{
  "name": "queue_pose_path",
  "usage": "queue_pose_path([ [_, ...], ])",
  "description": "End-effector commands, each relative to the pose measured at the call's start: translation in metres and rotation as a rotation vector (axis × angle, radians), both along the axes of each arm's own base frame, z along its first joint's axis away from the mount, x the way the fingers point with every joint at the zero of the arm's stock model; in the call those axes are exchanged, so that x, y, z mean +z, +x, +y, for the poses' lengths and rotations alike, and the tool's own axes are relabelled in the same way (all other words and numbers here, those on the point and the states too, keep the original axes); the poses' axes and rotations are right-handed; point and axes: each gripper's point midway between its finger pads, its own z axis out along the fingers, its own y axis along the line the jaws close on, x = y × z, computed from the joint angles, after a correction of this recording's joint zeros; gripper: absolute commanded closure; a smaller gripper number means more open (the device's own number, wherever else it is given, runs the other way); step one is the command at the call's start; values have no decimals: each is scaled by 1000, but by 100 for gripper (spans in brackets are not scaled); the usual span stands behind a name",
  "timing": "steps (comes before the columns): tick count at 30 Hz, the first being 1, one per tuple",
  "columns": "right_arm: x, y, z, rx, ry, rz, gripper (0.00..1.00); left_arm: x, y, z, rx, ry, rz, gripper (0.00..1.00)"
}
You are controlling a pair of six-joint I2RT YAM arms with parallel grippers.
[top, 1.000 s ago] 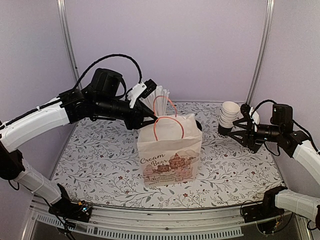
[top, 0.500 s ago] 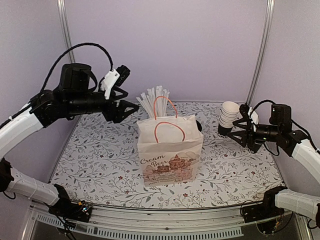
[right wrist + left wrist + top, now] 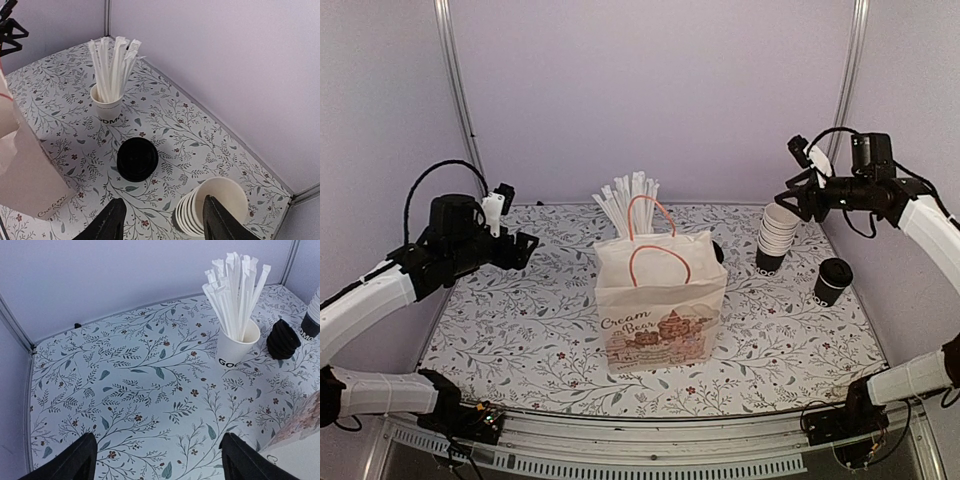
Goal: Pack the takeout coffee
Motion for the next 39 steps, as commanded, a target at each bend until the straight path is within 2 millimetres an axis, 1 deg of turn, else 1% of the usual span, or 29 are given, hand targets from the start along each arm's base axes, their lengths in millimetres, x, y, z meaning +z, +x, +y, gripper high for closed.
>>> queue_pose_path([
  [1,-10,35,-17,-94,-131,122,49,26,3,-2,-20,-84,-102,15],
  [2,-17,43,-18,-99,-153,147,52,24,3,0,-16,-73,-104,15],
  [3,-20,50,-19,-102,-170,158,54,22,4,2,-5,-64,-100,16],
  [4,-32,59,-19,-107,-187,190,54,20,5,2,-2,-59,-93,16],
  [5,-35,64,-20,-112,-195,203,55,19,5,1,-5,-57,-87,17],
  [7,-51,75,-19,-113,-209,252,55,19,5,-1,-14,-61,-83,17],
  [8,-53,78,-19,-116,-213,262,55,19,5,-1,-20,-61,-82,17],
  [14,-81,94,-20,-135,-240,359,53,22,3,0,-19,-59,-92,17],
  [20,-94,99,-20,-134,-251,414,54,22,3,-1,-23,-59,-92,17],
  [28,-106,99,-20,-129,-265,461,61,20,3,-1,-24,-53,-87,17],
  [32,-108,97,-20,-130,-271,474,66,20,3,-1,-23,-52,-88,18],
  [39,-103,94,-19,-122,-262,474,75,18,4,-1,-22,-47,-83,18],
])
